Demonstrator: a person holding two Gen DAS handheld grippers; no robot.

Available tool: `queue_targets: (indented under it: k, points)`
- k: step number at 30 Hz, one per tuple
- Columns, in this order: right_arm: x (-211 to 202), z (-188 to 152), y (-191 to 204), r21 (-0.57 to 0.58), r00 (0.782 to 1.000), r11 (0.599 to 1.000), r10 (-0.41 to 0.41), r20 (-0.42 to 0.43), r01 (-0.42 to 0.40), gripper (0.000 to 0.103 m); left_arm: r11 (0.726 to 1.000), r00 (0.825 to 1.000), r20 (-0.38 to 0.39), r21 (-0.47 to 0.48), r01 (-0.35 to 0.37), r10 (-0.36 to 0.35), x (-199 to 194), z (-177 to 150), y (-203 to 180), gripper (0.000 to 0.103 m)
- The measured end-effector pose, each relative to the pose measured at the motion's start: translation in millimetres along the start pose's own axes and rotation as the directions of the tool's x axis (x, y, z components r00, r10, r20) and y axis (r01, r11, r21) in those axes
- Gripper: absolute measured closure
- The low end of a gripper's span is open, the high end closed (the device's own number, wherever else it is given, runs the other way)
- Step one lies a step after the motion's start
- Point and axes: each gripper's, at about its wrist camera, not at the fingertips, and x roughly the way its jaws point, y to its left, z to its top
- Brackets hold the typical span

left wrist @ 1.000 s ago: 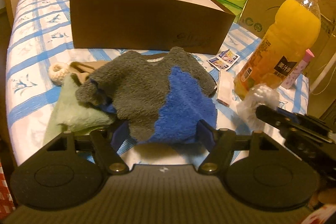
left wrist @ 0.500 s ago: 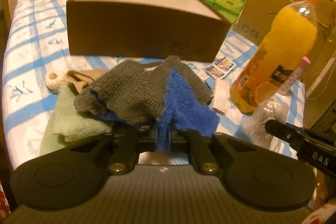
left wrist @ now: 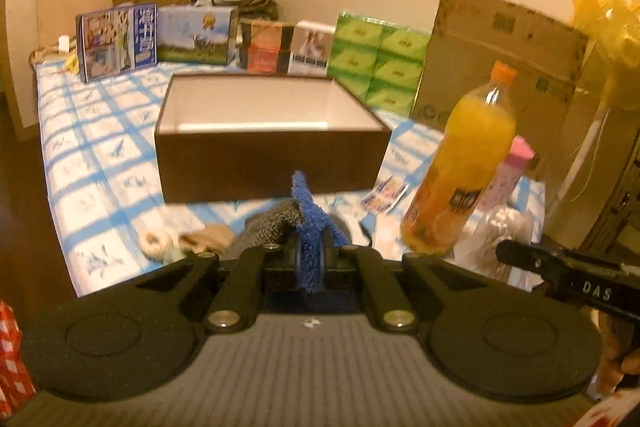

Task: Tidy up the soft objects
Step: 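Close left tool on the grey-blue cloth while right tool grasps the cotton swab bag, then lift and carry the cloth in left tool while right tool carries the swab bag to the box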

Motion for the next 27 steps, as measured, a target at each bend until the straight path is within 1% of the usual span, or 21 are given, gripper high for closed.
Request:
queue_targets:
  k: [3,7,11,15,17,21,24,27]
  points:
    - [-12.1,14.9,8.3,-0.006,1.0,1.0,0.013,0.019,-0.013,0.084,1.0,1.0,0.02,0.018,0.014,-0.014,-16.2,19.4,-0.1,0.096]
    - [-25.4,32.3,14.6,-0.007,0.998,0.999,0.046,0.037,-0.045,0.084,0.998,0.998,0.042,0.015,0.054,-0.055,-34.8,49.0,1.2,0.096]
    - [-32.3,41.6,13.9,0.024,0.997,0.997,0.068,0.028,-0.069,0.083,0.997,0.995,0.075,0.023,0.07,-0.072,-55.5,70.4,-1.4,0.096]
    - [-28.5,47.9,12.3,0.043,0.997,0.996,0.077,0.005,-0.077,0.083,0.995,0.99,0.106,0.034,0.09,-0.093,-73.7,88.0,-6.6,0.096]
    - [-21.3,51.2,12.3,0.042,0.997,0.996,0.082,-0.006,-0.082,0.083,0.994,0.987,0.12,0.043,0.099,-0.103,-79.0,97.1,-7.9,0.096]
    - [-0.5,63.6,14.0,0.052,0.995,0.994,0.099,-0.033,-0.097,0.083,0.995,0.986,0.14,0.044,0.091,-0.096,-80.2,115.7,-5.6,0.096]
    - [21.8,81.1,17.8,0.043,0.994,0.994,0.104,-0.042,-0.102,0.083,0.995,0.984,0.148,0.026,0.099,-0.102,-75.8,133.8,0.6,0.096]
    - [47.8,102.4,22.5,0.033,0.994,0.994,0.106,-0.038,-0.104,0.083,0.994,0.982,0.159,0.028,0.103,-0.106,-66.8,158.0,6.6,0.096]
